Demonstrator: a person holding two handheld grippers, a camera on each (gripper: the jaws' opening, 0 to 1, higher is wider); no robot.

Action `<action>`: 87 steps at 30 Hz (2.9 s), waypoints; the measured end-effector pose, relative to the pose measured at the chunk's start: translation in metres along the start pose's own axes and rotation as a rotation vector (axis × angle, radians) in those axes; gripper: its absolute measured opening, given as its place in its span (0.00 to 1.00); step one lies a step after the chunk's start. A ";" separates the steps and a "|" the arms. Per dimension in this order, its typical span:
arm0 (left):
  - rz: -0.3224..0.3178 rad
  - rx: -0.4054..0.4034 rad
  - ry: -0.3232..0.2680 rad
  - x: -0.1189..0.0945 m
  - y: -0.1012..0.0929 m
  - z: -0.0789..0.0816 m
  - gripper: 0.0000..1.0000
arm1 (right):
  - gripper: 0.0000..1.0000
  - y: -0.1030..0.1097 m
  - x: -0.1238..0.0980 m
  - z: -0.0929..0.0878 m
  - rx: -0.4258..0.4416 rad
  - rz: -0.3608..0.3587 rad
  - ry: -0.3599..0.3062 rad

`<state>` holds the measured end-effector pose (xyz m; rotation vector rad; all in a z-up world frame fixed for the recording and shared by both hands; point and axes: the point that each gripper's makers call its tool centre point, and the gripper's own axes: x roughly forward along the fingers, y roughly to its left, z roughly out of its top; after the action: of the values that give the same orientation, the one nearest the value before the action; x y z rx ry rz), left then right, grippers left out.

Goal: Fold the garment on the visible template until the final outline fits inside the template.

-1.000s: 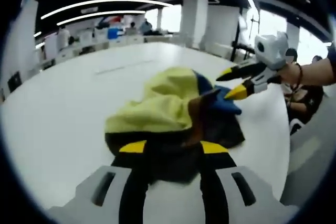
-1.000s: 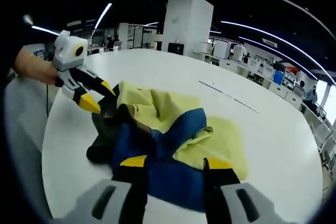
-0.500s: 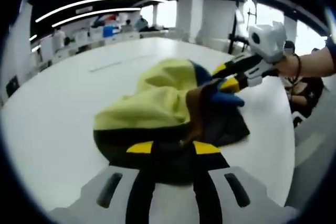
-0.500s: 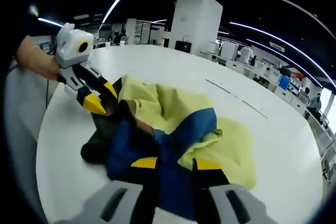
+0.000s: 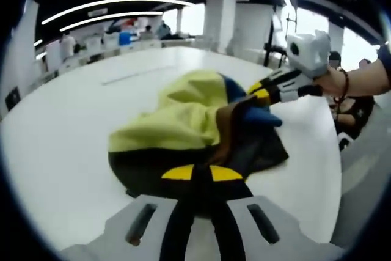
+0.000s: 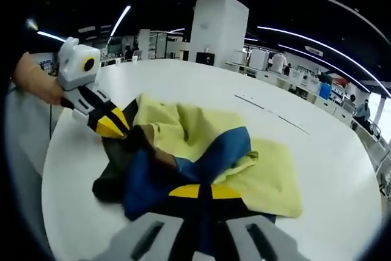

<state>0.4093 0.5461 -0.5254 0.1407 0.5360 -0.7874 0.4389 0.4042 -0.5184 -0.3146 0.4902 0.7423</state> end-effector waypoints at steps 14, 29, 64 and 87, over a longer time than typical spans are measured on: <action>0.021 -0.008 -0.054 -0.030 -0.002 0.027 0.00 | 0.00 0.001 -0.029 0.025 -0.008 -0.026 -0.056; 0.073 -0.018 -0.184 -0.055 0.015 0.087 0.00 | 0.00 -0.006 -0.053 0.076 -0.079 -0.054 -0.139; 0.274 -0.062 -0.281 -0.015 0.131 0.169 0.00 | 0.00 -0.105 0.020 0.148 0.084 -0.159 -0.192; 0.341 -0.194 -0.154 0.067 0.179 0.124 0.00 | 0.00 -0.146 0.096 0.085 0.188 -0.234 0.000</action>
<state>0.6245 0.5904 -0.4663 -0.0087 0.4250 -0.4072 0.6297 0.3938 -0.4822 -0.1920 0.5091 0.4651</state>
